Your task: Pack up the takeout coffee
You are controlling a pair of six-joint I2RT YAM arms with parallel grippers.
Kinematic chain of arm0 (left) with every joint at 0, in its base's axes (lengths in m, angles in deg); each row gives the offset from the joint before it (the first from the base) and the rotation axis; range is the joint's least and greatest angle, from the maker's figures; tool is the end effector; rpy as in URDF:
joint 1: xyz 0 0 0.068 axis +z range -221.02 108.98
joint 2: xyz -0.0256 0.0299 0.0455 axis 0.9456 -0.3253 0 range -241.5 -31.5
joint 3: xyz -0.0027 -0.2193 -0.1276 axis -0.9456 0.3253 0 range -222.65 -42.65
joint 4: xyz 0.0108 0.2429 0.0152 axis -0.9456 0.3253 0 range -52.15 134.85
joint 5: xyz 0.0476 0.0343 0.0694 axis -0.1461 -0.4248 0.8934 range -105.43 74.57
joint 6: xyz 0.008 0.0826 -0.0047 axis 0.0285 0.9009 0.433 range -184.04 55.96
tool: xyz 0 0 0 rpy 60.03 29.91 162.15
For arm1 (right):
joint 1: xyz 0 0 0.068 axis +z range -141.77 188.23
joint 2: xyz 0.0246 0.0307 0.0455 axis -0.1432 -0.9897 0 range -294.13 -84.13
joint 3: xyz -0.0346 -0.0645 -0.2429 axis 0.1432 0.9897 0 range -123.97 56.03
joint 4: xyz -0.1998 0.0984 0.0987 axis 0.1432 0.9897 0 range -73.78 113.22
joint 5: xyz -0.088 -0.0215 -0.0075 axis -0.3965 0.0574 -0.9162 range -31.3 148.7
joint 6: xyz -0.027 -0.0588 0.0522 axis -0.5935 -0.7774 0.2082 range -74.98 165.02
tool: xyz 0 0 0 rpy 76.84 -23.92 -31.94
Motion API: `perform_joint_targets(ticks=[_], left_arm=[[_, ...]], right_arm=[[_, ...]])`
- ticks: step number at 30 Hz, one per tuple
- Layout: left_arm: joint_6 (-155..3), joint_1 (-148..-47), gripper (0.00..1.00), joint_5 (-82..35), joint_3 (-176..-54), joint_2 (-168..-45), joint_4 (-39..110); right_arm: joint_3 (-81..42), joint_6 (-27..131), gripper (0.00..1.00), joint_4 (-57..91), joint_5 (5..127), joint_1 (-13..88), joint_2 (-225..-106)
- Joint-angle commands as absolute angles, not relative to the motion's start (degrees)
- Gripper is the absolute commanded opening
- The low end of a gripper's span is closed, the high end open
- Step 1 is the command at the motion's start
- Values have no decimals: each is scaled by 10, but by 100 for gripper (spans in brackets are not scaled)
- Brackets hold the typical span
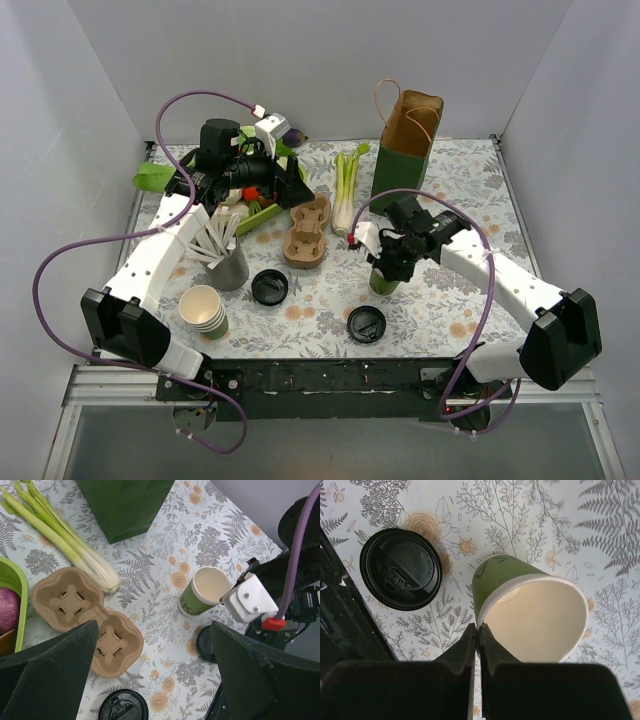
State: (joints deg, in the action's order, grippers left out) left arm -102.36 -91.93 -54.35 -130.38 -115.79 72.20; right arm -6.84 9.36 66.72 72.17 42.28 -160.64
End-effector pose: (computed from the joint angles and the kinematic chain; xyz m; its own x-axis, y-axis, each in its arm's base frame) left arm 0.2915 -0.1601 0.3630 -0.8610 -0.1874 -0.4729 0.3152 0.5330 -0.7852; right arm 0.2058 0.1594 0.2258 -0.2392 -0.8459 -0.4766 -0.9455 0.3147 -0.0840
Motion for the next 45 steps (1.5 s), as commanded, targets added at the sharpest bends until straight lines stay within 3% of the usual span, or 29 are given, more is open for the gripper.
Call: perform_joint_targets(ticks=[1,6,9,16,17,21,26,37,45], left_arm=[[-1011,-921,96,-533,-1318,-1125,727],[-1009,-920,96,-530,-1311,-1118,727],[-1009,-921,96,-529,-1309,-1118,726],[-1008,-921,96,-526,-1319,-1117,730],[-1007,-921,96,-526,-1319,-1117,731],[-1002,-923,96,-523,-1320,-1117,730],[-998,-923,96,-512,-1330,-1124,727],[-988,-923,96,-500,-1331,-1131,740],[-983,-923,97,-487,-1329,-1129,744]], right_arm=[[-84,63,4,630,704,468,-1618],[-80,40,5,615,684,490,-1625],[-78,35,12,612,680,495,-1630],[-149,35,49,666,687,499,-1609],[-158,34,50,678,698,499,-1603],[-175,-21,50,739,783,499,-1553],[-97,-165,46,777,862,526,-1503],[25,-365,41,767,875,581,-1587],[43,-403,40,734,842,595,-1644]])
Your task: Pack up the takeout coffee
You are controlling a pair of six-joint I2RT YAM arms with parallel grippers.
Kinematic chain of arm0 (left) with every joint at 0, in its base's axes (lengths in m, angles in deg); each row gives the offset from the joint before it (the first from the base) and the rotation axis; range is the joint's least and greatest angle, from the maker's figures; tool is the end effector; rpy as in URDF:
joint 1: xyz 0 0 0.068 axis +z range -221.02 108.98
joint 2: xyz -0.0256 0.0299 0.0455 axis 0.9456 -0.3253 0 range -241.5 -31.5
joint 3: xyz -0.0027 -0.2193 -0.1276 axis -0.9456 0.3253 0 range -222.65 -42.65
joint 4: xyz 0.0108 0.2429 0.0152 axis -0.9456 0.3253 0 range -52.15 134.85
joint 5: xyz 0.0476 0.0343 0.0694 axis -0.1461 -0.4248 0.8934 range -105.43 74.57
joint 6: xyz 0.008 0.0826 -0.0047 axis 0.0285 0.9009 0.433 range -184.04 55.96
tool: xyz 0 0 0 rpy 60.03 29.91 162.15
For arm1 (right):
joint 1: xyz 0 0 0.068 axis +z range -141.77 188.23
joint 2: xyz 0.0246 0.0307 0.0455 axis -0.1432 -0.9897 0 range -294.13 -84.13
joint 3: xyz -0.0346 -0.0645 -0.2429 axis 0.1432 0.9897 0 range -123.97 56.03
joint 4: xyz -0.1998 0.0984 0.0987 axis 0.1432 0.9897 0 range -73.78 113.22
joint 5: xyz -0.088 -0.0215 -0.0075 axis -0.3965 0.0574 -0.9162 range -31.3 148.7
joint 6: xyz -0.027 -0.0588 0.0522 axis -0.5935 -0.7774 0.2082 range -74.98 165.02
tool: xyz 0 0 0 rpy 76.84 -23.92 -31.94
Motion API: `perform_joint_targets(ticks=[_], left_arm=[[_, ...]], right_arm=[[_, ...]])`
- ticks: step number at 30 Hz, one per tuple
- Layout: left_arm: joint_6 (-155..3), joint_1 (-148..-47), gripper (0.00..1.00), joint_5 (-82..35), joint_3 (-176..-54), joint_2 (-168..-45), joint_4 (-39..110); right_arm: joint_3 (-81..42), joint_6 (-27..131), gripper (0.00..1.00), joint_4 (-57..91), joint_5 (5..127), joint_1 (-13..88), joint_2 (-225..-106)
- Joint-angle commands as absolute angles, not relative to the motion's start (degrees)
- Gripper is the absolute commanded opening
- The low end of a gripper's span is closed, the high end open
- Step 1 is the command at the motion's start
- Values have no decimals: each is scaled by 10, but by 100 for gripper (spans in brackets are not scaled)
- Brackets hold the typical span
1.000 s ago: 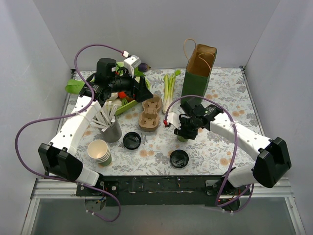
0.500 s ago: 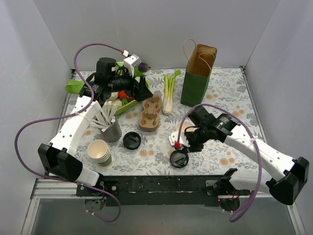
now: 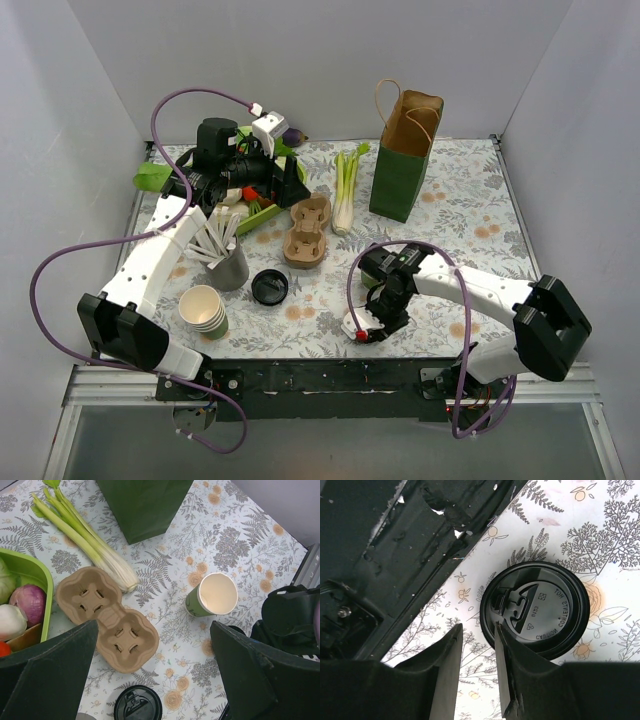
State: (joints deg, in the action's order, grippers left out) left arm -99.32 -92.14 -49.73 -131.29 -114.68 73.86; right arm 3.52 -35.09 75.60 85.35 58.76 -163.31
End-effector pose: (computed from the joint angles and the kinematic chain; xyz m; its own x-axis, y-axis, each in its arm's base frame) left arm 0.2889 -0.1554 0.3691 -0.8206 -0.1945 -0.5375 0.3386 0.5922 -0.7312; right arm 0.1100 0.1847 0.1670 0.5901 -0.6684 -0.4527 -0.7466 -0.6652 0.0089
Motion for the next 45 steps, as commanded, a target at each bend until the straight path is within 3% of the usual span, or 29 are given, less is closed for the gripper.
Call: perform_joint_targets(ticks=[1,27,32,37,45], left_arm=[[-984,-923,96,-488,-1329,-1127,743],[-981,-922,97,-482,-1325,-1124,741],[-980,-922,97,-480,-1327,-1124,741],[-980,-923,97,-481,-1327,-1124,741],[-974,-922,97,-482,-1321,-1115,750]], right_arm=[[46,-403,39,726,840,596,-1646],[65,-384,30,704,801,625,-1681],[57,-379,24,708,799,626,-1689],[41,-368,8,722,801,626,-1696],[-39,-314,1,776,830,622,-1703]])
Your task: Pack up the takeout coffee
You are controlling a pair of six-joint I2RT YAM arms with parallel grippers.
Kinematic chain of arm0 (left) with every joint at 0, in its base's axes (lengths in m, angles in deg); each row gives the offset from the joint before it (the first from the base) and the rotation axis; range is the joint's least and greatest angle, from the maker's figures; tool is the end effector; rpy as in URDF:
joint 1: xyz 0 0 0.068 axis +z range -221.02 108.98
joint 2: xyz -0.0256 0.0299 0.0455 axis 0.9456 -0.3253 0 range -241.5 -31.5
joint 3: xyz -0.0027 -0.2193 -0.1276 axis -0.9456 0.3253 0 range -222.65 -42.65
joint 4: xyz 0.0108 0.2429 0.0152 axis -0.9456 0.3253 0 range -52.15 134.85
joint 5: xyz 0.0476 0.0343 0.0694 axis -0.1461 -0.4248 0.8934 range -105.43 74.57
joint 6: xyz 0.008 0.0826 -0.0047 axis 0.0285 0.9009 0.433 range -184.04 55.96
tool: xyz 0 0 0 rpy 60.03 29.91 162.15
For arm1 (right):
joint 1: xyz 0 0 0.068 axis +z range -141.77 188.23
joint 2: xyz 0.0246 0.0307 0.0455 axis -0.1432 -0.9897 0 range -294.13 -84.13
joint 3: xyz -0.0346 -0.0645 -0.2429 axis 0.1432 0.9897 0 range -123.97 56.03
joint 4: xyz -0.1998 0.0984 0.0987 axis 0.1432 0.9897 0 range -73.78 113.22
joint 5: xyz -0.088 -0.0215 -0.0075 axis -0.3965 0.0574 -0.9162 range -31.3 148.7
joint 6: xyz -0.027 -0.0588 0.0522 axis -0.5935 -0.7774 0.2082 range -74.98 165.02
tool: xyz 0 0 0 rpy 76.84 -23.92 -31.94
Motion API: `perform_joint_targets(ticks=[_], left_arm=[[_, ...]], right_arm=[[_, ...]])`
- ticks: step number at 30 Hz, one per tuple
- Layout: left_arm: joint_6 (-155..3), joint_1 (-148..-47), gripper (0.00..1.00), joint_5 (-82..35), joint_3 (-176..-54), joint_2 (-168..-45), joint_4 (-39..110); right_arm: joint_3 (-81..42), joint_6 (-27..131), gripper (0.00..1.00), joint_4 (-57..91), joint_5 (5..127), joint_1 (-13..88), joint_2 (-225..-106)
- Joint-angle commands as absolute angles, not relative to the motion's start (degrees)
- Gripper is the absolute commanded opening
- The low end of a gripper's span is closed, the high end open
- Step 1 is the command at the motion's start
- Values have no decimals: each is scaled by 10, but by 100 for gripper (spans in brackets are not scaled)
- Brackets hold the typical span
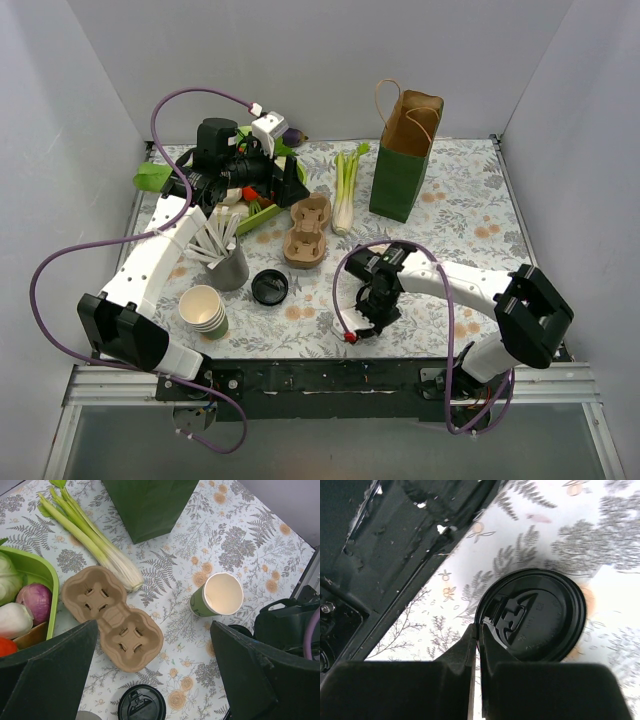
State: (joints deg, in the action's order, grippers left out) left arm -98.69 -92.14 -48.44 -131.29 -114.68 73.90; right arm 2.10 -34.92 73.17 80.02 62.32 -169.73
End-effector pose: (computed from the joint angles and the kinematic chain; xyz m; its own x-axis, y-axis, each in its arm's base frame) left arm 0.2900 -0.1544 0.3686 -0.8111 -0.1978 -0.5504 0.3384 0.6088 -0.7175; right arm 0.1126 0.2005 0.1478 0.6455 -0.6724 -0.3622 -0.7100 -0.7030 0.0397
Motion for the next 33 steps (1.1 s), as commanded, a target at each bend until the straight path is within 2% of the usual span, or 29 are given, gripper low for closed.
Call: perform_joint_targets(ticks=[1,12,18,24,27,29,33], left_arm=[[-972,-923,96,-480,-1320,-1106,755],[-951,-922,98,-397,-1312,-1019,799],[-954,-923,98,-344,-1306,-989,836],[-932,-921,98,-293,-1348,-1005,829],[-930,-921,98,-295,-1349,-1007,826],[-930,-921,98,-306,-1349,-1009,828],[-930,-922,98,-323,-1344,-1008,832]], right_arm=[[-52,-307,1,790,838,619,-1706],[-303,-133,1,871,1003,564,-1819],[-343,-52,1,790,1019,551,-1844],[-461,116,1,670,1060,555,-1929],[-472,206,1,578,1040,568,-1960],[-472,220,1,540,927,602,-1971],[-454,270,1,492,811,626,-1978]])
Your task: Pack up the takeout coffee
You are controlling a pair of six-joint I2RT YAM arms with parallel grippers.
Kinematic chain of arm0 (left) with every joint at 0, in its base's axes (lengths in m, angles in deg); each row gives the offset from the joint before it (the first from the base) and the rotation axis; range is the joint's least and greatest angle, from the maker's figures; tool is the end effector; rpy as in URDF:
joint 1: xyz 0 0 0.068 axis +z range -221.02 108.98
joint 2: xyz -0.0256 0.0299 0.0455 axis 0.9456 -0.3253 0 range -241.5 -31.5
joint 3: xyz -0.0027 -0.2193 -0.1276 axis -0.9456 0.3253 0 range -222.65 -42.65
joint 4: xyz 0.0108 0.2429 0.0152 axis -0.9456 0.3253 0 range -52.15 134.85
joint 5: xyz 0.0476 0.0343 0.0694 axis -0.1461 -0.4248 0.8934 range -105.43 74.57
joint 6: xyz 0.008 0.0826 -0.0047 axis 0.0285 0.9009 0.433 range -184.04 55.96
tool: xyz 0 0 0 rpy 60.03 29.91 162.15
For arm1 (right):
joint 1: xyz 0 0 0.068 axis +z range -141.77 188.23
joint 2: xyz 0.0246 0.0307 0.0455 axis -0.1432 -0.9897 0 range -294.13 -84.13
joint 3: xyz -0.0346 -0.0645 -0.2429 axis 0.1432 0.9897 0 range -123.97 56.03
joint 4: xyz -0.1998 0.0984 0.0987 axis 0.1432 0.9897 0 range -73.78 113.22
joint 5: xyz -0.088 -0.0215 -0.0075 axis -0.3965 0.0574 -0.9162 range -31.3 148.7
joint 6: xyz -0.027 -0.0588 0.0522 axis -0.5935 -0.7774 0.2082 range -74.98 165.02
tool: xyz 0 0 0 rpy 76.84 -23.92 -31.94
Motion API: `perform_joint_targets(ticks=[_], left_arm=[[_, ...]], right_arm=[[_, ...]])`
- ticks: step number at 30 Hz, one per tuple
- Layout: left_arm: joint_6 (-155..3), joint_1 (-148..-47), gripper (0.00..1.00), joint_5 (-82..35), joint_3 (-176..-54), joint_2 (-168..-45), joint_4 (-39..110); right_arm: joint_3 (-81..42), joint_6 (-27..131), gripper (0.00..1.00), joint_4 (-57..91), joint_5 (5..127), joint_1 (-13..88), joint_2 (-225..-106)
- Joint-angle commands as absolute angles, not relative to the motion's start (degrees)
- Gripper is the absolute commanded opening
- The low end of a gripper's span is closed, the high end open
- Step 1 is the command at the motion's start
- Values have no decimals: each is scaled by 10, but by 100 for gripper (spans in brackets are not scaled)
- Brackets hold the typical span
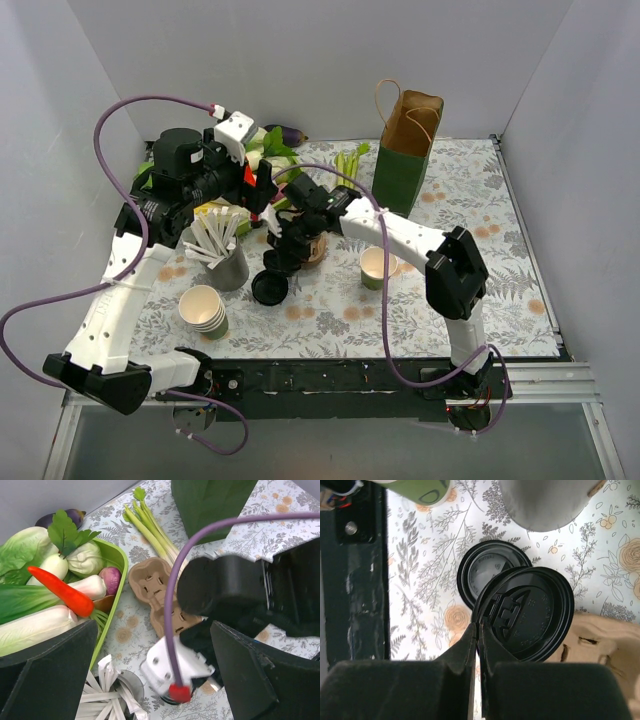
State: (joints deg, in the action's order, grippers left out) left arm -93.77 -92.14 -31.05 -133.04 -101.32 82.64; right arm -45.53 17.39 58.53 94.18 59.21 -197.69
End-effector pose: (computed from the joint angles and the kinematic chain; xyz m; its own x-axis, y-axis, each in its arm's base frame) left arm 0.2330 -0.1109 0.4193 -0.6181 -0.2732 -0.7371 0.3104 0.7766 -0.5482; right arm 0.2372 0.3596 0.2409 -0.0607 -0.6748 -0.7355 -0.9865 -0.0715 0.1470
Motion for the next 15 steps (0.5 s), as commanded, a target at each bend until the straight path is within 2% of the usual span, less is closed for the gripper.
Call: perform_joint_targets(ticks=[1,5,15], left_arm=[[-930,-922,98,-326,-1342,-1009,831],[-929,-921,98,-333,-1334,-1010,826],[-930,-921,98,-346,-1345,-1016,824]], right_arm=[[-456,266,1,495,805,629,-1980],[-458,249,1,516,876,629,-1981],[-442,215,1,558,896,627,-1953]])
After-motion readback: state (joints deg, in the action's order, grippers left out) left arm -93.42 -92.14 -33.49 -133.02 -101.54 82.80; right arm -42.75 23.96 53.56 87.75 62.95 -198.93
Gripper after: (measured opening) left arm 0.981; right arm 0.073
